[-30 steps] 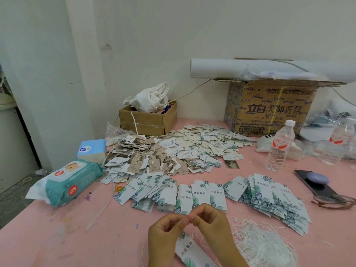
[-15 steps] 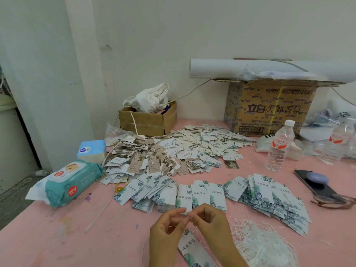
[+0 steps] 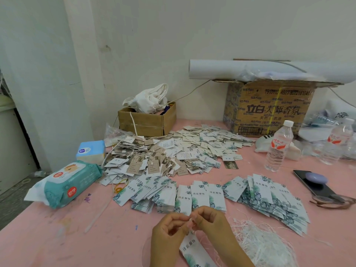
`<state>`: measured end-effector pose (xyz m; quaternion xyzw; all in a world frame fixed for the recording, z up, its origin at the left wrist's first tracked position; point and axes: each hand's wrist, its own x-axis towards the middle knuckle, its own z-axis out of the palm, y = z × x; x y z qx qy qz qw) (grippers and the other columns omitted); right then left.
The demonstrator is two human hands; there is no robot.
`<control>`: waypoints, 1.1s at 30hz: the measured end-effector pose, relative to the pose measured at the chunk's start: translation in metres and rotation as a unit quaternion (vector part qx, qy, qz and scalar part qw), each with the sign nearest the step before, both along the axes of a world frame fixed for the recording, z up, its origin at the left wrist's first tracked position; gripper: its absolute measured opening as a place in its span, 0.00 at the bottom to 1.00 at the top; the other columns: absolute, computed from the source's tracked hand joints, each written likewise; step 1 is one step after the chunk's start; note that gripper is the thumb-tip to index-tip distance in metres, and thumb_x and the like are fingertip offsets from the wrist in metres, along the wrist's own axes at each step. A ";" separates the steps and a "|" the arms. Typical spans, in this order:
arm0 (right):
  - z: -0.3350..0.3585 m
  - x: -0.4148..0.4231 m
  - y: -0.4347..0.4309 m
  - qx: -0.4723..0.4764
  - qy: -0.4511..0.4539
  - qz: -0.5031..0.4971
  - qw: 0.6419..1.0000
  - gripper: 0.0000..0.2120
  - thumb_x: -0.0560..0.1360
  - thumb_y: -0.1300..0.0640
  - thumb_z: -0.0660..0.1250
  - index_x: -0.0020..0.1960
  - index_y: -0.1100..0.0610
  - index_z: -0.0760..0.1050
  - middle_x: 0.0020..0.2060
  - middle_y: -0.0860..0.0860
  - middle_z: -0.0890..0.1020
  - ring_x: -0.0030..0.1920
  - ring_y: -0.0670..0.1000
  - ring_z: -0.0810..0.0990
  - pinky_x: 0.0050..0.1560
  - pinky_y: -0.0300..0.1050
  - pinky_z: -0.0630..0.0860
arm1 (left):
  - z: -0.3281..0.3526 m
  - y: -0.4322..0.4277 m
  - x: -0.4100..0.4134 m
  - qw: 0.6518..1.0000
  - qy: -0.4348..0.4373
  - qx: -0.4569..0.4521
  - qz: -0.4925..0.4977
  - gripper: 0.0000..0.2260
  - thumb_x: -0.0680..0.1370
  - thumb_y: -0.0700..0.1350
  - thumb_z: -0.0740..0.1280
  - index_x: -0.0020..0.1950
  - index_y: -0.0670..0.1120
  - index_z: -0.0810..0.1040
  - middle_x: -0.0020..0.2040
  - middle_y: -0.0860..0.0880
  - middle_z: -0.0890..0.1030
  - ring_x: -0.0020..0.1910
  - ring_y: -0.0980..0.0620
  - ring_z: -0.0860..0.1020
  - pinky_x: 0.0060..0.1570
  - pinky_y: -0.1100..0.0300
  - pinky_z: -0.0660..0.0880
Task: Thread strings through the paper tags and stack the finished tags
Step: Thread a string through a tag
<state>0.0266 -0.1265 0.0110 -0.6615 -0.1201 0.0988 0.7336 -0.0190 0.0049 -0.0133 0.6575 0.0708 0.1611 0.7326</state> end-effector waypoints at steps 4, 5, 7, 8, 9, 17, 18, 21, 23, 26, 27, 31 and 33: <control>-0.001 0.001 0.000 -0.028 -0.040 -0.030 0.998 0.11 0.68 0.56 0.74 0.40 0.64 0.80 0.33 0.58 0.84 0.35 0.51 0.79 0.39 0.42 0.76 | 0.002 0.000 -0.001 1.000 0.009 0.002 0.007 0.06 0.67 0.35 0.77 0.38 0.45 0.86 0.34 0.42 0.84 0.32 0.51 0.81 0.35 0.65 0.76; 0.000 0.000 0.001 -0.038 -0.053 -0.025 0.998 0.12 0.67 0.55 0.74 0.40 0.64 0.80 0.33 0.57 0.84 0.34 0.50 0.79 0.39 0.41 0.76 | 0.003 -0.001 -0.001 1.000 0.010 0.002 0.009 0.06 0.67 0.35 0.77 0.37 0.45 0.86 0.34 0.42 0.84 0.31 0.52 0.80 0.34 0.66 0.75; 0.000 -0.002 0.002 -0.049 -0.067 -0.019 0.996 0.11 0.68 0.56 0.74 0.40 0.65 0.79 0.32 0.57 0.84 0.34 0.49 0.79 0.38 0.39 0.75 | 0.004 -0.001 -0.001 1.000 0.012 -0.002 0.014 0.06 0.68 0.35 0.77 0.37 0.46 0.86 0.33 0.43 0.84 0.31 0.53 0.80 0.33 0.66 0.75; -0.001 -0.002 0.003 -0.049 -0.068 -0.019 0.996 0.09 0.69 0.59 0.74 0.40 0.65 0.78 0.32 0.57 0.84 0.33 0.49 0.79 0.38 0.39 0.75 | 0.005 -0.001 -0.001 1.000 0.014 -0.004 0.016 0.06 0.68 0.35 0.77 0.37 0.45 0.86 0.33 0.43 0.84 0.31 0.53 0.80 0.33 0.66 0.75; -0.001 -0.002 0.003 -0.048 -0.069 -0.020 0.996 0.08 0.70 0.60 0.74 0.40 0.65 0.78 0.32 0.57 0.84 0.33 0.49 0.79 0.37 0.39 0.75 | 0.005 -0.001 -0.001 1.000 0.015 -0.007 0.016 0.06 0.68 0.35 0.77 0.37 0.45 0.86 0.33 0.43 0.84 0.32 0.52 0.80 0.34 0.66 0.76; 0.003 -0.003 0.005 -0.017 -0.071 -0.029 0.997 0.13 0.64 0.54 0.74 0.38 0.64 0.79 0.29 0.54 0.81 0.30 0.46 0.77 0.34 0.36 0.74 | 0.007 0.001 -0.001 0.998 0.029 -0.064 -0.002 0.03 0.67 0.37 0.76 0.37 0.43 0.86 0.37 0.41 0.85 0.33 0.53 0.82 0.35 0.66 0.78; 0.002 -0.003 0.005 -0.012 -0.069 -0.030 0.997 0.13 0.64 0.54 0.74 0.38 0.64 0.79 0.28 0.54 0.80 0.30 0.46 0.76 0.34 0.36 0.74 | 0.008 0.001 -0.001 0.997 0.030 -0.074 -0.005 0.02 0.66 0.38 0.76 0.37 0.43 0.86 0.37 0.40 0.85 0.33 0.54 0.81 0.34 0.66 0.77; 0.001 -0.003 0.007 0.000 -0.059 -0.023 0.998 0.11 0.64 0.54 0.74 0.37 0.62 0.80 0.28 0.53 0.79 0.31 0.47 0.76 0.35 0.38 0.73 | 0.008 0.001 0.001 0.993 0.037 -0.115 -0.010 0.05 0.62 0.39 0.75 0.36 0.41 0.86 0.35 0.39 0.84 0.29 0.55 0.80 0.30 0.66 0.75; 0.000 -0.004 0.010 0.005 -0.051 -0.012 0.999 0.08 0.65 0.54 0.74 0.36 0.60 0.80 0.29 0.54 0.80 0.32 0.48 0.76 0.36 0.39 0.74 | 0.008 0.000 0.003 0.987 0.038 -0.154 -0.012 0.04 0.60 0.37 0.75 0.34 0.40 0.85 0.32 0.40 0.83 0.26 0.55 0.78 0.26 0.66 0.74; 0.000 -0.005 0.012 0.011 -0.035 -0.002 0.999 0.07 0.65 0.54 0.74 0.36 0.58 0.81 0.30 0.54 0.81 0.32 0.49 0.77 0.36 0.38 0.74 | 0.006 0.001 0.005 0.983 0.035 -0.181 -0.007 0.06 0.57 0.39 0.77 0.32 0.41 0.85 0.29 0.41 0.82 0.23 0.55 0.76 0.24 0.66 0.73; -0.001 -0.005 0.012 0.012 -0.028 0.001 1.000 0.07 0.65 0.54 0.74 0.36 0.58 0.81 0.31 0.55 0.81 0.33 0.49 0.77 0.36 0.39 0.74 | 0.005 0.002 0.006 0.982 0.036 -0.185 -0.004 0.09 0.55 0.40 0.80 0.32 0.41 0.85 0.30 0.41 0.82 0.23 0.54 0.77 0.25 0.66 0.73; -0.003 -0.005 0.010 0.009 -0.003 0.020 1.000 0.09 0.68 0.53 0.72 0.39 0.60 0.81 0.32 0.56 0.81 0.34 0.51 0.77 0.38 0.40 0.74 | 0.002 0.003 0.008 0.977 0.038 -0.210 -0.006 0.13 0.55 0.36 0.79 0.36 0.37 0.81 0.32 0.39 0.82 0.27 0.50 0.81 0.26 0.63 0.76; -0.003 -0.005 0.010 0.008 0.004 0.025 1.000 0.09 0.67 0.53 0.72 0.38 0.59 0.80 0.30 0.53 0.80 0.30 0.46 0.75 0.33 0.35 0.71 | 0.002 0.002 0.008 0.975 0.034 -0.220 -0.007 0.09 0.57 0.33 0.75 0.35 0.37 0.80 0.31 0.39 0.82 0.26 0.51 0.80 0.25 0.64 0.75</control>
